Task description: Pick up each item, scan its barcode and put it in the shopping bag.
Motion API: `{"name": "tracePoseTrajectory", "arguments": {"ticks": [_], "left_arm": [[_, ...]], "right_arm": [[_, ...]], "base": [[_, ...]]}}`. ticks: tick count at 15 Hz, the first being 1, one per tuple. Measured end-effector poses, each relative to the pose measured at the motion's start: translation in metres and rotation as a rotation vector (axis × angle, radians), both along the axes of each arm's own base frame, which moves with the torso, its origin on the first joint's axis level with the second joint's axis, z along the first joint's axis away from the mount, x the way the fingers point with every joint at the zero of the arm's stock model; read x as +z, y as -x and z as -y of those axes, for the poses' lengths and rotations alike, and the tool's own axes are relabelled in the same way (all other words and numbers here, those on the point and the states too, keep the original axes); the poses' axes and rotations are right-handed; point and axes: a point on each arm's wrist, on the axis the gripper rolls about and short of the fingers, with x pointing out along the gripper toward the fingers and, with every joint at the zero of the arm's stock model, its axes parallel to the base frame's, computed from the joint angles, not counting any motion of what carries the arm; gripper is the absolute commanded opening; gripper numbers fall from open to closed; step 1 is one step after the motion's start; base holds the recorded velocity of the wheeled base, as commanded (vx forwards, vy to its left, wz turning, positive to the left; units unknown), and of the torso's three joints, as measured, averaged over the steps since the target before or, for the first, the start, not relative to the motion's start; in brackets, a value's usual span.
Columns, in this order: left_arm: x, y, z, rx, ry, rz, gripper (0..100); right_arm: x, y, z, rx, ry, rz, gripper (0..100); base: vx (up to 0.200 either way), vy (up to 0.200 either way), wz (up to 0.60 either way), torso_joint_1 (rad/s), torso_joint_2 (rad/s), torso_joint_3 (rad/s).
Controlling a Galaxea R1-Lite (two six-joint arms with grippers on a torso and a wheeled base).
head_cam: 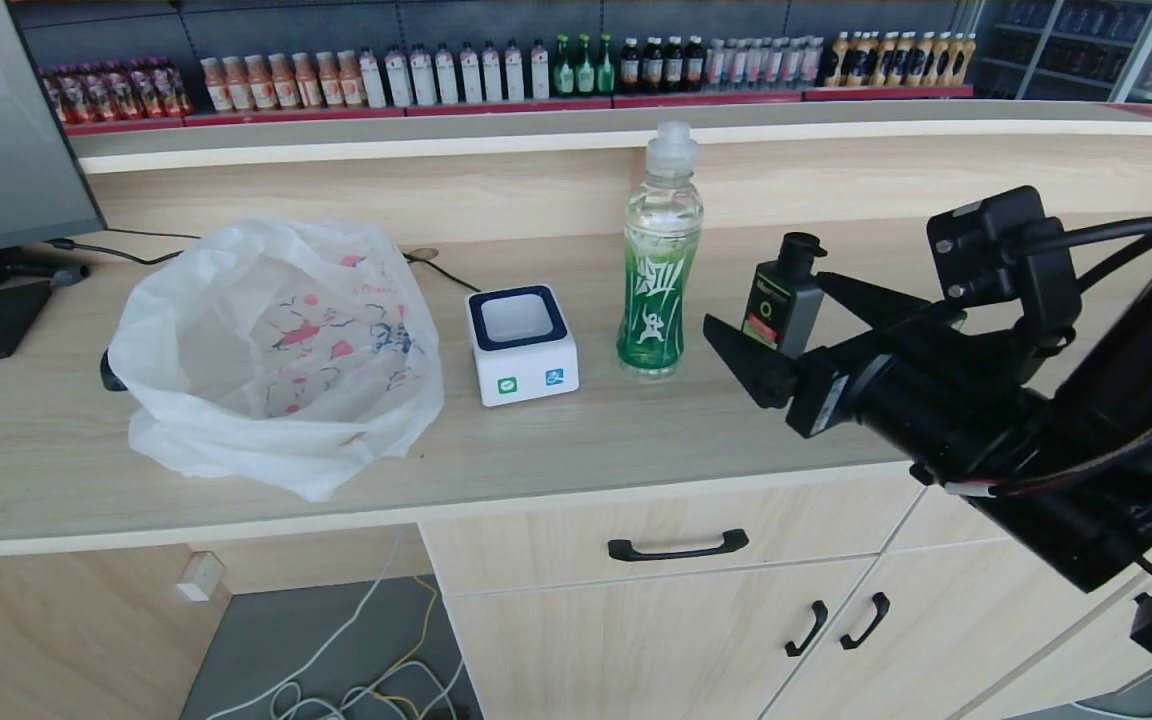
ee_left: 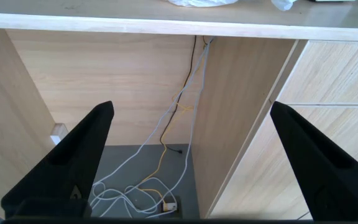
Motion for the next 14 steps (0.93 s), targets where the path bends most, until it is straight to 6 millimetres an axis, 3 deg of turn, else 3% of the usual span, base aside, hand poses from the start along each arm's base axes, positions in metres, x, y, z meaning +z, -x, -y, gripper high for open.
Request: {"name": "tracePoseTrajectory", "arguments": {"ticks": [7, 14], "left_arm": [[0.000, 0.000, 0.000, -0.001, 0.000, 0.000, 100], [0.000, 0.000, 0.000, 0.000, 0.000, 0.000, 100]], "right_arm": [[0.011, -0.021, -0.020, -0.085, -0.025, 0.033, 100], [0.005, -0.043, -0.037, -0.106, -0.043, 0.020, 100]], "base": [[0.000, 0.000, 0.00, 0.000, 0.00, 0.000], [0.000, 0.000, 0.00, 0.000, 0.00, 0.000]]}}
